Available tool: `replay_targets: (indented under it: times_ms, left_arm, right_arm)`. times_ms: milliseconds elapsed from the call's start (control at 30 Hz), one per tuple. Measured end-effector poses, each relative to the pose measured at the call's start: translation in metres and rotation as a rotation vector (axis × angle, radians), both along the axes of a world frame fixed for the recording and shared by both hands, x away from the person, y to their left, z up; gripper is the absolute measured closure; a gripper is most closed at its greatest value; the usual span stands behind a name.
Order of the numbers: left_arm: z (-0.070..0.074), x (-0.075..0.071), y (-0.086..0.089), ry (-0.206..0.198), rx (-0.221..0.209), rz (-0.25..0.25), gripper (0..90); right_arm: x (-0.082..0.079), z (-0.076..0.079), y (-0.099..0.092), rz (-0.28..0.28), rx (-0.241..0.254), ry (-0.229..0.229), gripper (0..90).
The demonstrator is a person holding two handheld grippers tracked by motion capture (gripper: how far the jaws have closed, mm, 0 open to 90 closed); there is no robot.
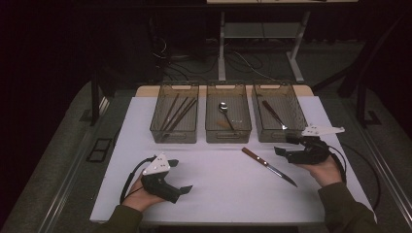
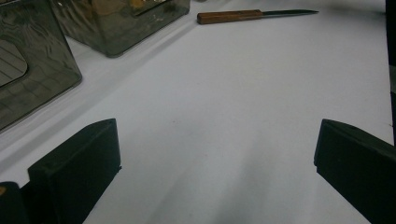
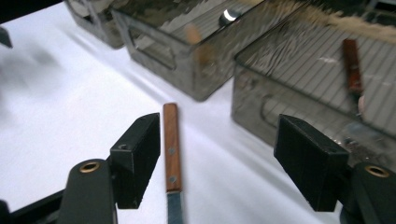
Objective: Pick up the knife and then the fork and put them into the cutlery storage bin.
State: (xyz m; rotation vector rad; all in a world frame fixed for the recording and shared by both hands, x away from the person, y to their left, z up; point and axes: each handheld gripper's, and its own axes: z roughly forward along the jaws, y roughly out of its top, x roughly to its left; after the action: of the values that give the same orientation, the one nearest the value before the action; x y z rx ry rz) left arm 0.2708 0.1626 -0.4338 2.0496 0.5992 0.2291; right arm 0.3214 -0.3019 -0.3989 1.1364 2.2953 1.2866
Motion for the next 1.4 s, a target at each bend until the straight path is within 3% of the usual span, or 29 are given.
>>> replay_targets:
  times_ms: [300, 400, 700, 867, 1400]
  left_arm:
    - [0.0, 0.0, 0.0, 0.0, 0.003, -0.001, 0.0]
    - [0.0, 0.0, 0.0, 0.0, 0.003, -0.001, 0.0]
    - [-0.001, 0.0, -0.001, -0.001, 0.004, -0.003, 0.0]
    - [0.0, 0.0, -0.001, -0.001, 0.01, -0.006, 0.0]
    - [0.0, 0.0, -0.001, -0.004, 0.012, -0.006, 0.0]
  right_arm:
    - [0.003, -0.014, 0.014, 0.049, -0.033, 0.047, 35.5]
    - [0.004, -0.018, 0.019, 0.069, -0.04, 0.079, 41.4]
    - [0.005, -0.028, 0.032, 0.113, -0.137, 0.115, 56.5]
    - [0.006, -0.031, 0.034, 0.13, -0.153, 0.141, 63.7]
    - [0.01, -0.041, 0.041, 0.155, -0.217, 0.181, 72.6]
